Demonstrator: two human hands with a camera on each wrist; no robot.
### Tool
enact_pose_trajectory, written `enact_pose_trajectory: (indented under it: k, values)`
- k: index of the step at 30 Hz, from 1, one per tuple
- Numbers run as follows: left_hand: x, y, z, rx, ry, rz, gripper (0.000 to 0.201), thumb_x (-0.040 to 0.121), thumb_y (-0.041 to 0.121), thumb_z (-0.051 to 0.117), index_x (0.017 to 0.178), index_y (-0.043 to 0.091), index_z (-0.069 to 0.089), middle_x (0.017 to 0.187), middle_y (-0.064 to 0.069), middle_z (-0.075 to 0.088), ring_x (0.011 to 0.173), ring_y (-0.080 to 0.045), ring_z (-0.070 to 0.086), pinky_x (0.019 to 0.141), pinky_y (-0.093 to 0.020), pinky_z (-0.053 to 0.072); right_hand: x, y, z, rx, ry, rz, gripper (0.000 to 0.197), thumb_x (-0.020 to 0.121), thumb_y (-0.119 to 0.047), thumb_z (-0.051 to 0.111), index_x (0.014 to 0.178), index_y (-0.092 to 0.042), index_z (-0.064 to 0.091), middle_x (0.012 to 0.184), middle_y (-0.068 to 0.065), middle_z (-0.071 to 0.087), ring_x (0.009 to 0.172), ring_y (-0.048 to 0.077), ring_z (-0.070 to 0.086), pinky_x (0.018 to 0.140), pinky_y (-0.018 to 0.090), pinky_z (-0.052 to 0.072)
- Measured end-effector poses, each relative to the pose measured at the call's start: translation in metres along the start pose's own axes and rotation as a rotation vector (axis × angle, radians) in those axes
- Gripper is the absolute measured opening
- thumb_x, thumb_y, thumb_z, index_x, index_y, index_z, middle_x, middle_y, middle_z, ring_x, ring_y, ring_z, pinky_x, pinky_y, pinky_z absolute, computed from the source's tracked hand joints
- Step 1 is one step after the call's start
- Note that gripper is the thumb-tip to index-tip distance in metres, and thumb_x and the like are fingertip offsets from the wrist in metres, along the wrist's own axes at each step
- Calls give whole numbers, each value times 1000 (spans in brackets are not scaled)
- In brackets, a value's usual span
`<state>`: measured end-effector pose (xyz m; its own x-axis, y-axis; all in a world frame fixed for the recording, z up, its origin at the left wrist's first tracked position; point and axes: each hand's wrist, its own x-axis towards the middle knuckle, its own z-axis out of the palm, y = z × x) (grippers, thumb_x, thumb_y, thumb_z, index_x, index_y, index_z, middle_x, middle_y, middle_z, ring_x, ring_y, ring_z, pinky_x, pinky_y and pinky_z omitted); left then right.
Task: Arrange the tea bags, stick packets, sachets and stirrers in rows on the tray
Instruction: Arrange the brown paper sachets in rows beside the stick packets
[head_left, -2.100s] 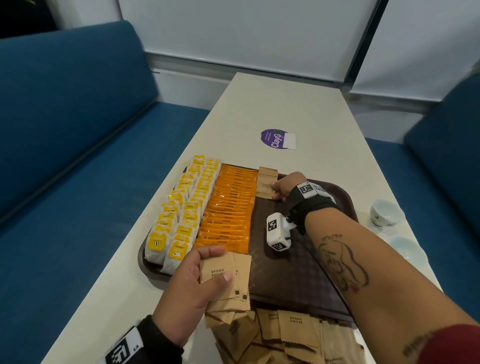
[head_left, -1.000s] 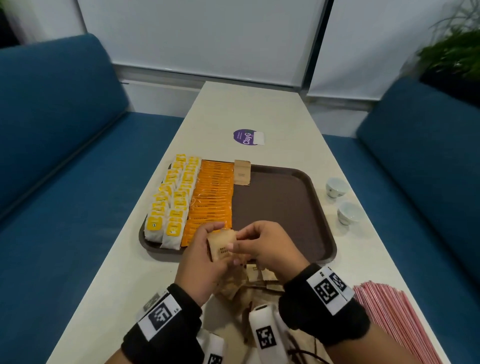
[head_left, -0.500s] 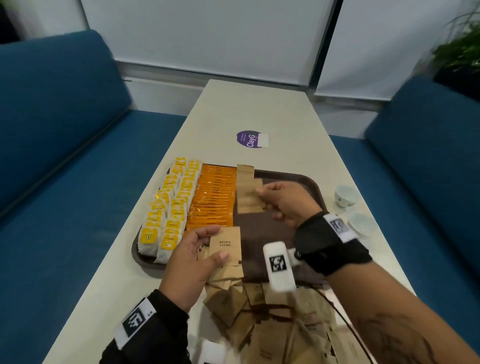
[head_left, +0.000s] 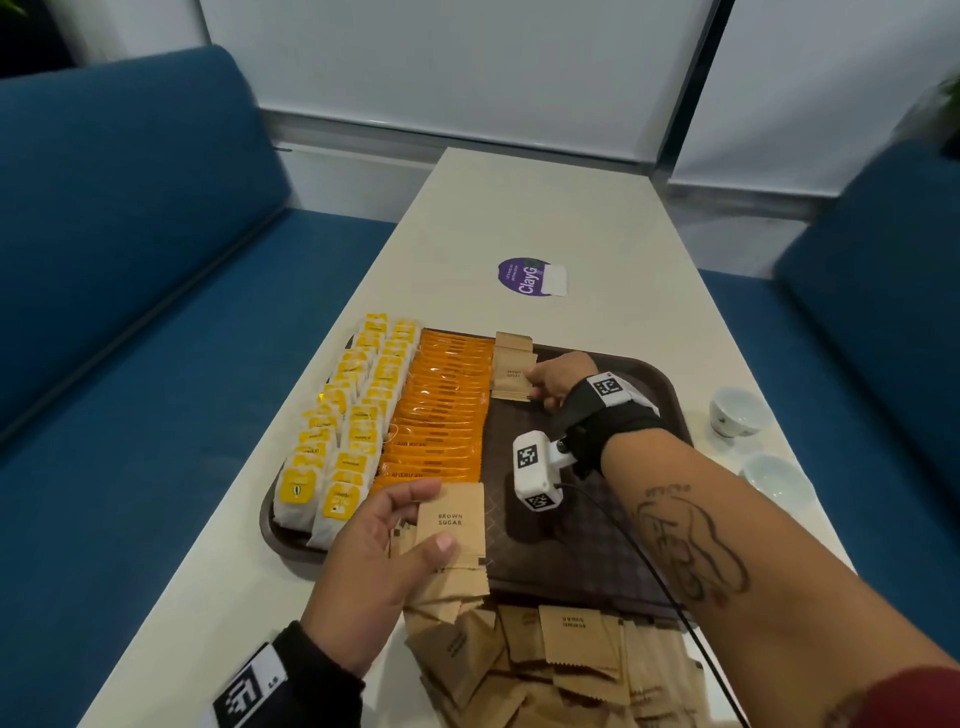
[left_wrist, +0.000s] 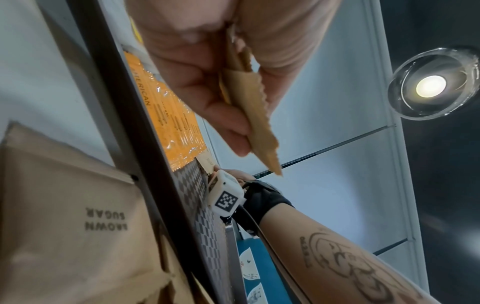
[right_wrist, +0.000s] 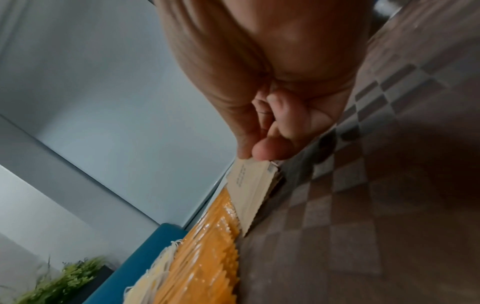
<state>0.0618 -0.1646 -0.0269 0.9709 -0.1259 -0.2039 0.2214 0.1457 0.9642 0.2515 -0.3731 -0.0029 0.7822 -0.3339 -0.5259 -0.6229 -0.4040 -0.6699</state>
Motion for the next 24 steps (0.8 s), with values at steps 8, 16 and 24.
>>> enact_pose_trajectory:
  k: [8,16,24]
  values:
    - [-1,-3,-2,-3,8,-10,38,76,-9,65,104,17,61,95,-2,69,83,-16,70,61,-27,57,21,13,0,22,-7,-149,34,89,-14,61,120,0,59,70,0,56,56,9,54,40,15,45]
    - [-7,4,-1,1,-20,-11,41,82,-14,55,106,20,59,105,-5,65,91,-17,68,63,-26,57,5,10,-12,-11,34,-177,31,88,-16,63,114,0,63,69,0,58,56,10,55,45,17,44]
    - [-17,13,5,-27,-19,59,51,80,-12,60,108,30,50,97,-3,64,86,-15,68,60,-25,57,-107,40,-23,69,-189,-348,23,89,-28,63,99,-7,64,78,1,65,60,7,58,50,19,37]
